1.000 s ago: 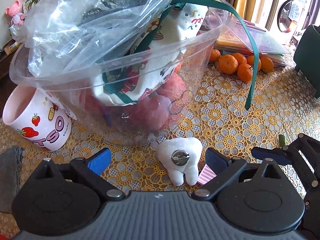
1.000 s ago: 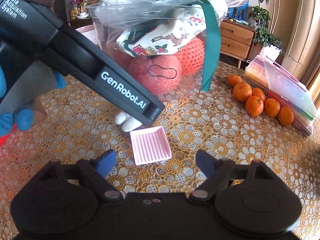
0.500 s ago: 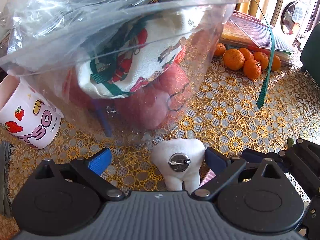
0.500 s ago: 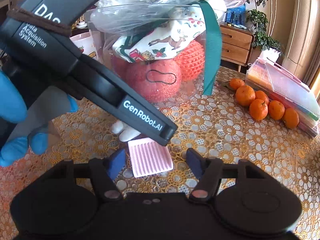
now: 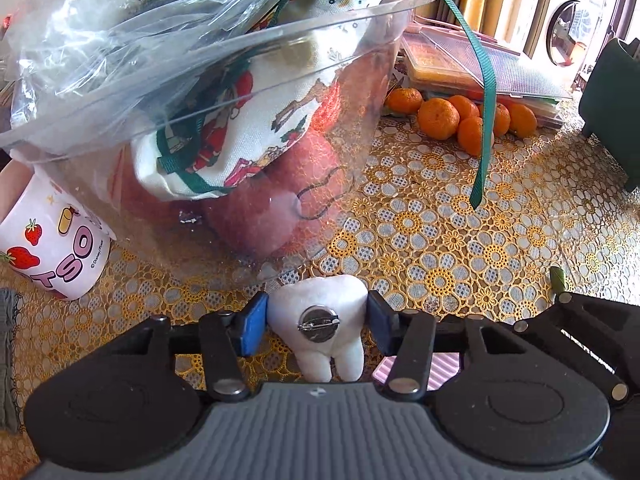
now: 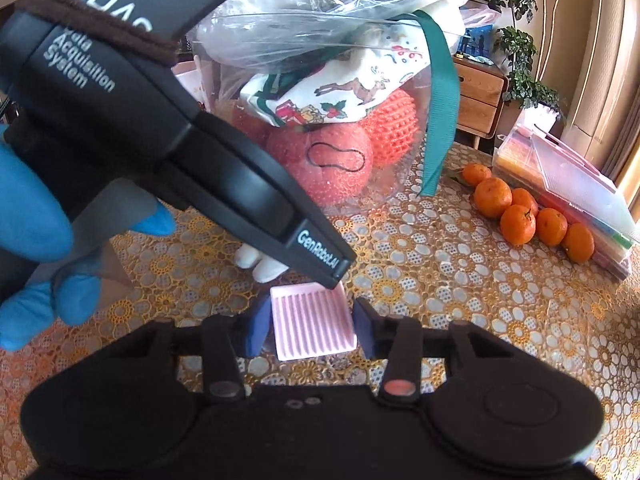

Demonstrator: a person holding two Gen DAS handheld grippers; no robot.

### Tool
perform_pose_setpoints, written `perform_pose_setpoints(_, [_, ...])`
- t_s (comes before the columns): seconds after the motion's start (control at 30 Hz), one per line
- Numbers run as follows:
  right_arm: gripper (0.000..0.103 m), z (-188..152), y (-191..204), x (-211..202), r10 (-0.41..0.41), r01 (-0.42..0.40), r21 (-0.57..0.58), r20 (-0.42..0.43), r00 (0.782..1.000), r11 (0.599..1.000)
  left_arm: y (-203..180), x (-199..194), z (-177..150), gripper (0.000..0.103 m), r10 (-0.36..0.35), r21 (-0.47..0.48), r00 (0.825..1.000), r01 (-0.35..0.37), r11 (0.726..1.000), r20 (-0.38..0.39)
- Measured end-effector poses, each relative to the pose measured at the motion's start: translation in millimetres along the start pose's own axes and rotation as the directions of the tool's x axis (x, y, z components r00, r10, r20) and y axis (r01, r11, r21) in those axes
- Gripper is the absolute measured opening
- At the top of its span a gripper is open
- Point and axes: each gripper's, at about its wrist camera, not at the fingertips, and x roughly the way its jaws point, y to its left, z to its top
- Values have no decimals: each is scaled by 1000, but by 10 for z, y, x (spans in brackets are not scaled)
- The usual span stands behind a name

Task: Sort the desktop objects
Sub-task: 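Grasp the pink comb with the right tool while the left tool grasps the white tooth plush, then carry the pink comb and tooth plush over the red shoebox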

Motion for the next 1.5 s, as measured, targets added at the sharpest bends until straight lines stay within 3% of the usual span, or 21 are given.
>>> perform_pose_setpoints(0.3, [43,-65,-18,-190,-7,7,17,-18,1000,1000,36,-309,-100,51,1,8,1000,-1,1000,-2])
perform_pose_setpoints(0.67, [43,-123,164,-794,-13,13,11,-12,1000,1000,-105,-1080,-351,51,-16,61,1000,16,998,11])
perform_pose_setpoints(1.13, [43,-228,514,-1822,-1,1,63,12,1000,998,-104,-2103,-1086,51,-64,60,998,64,996,9])
perform_pose_setpoints(1.5, [43,-237,1128,-2399,25,-26,36,28,999,999,304,-2813,-1658,51,-63,-25,997,64,998,33])
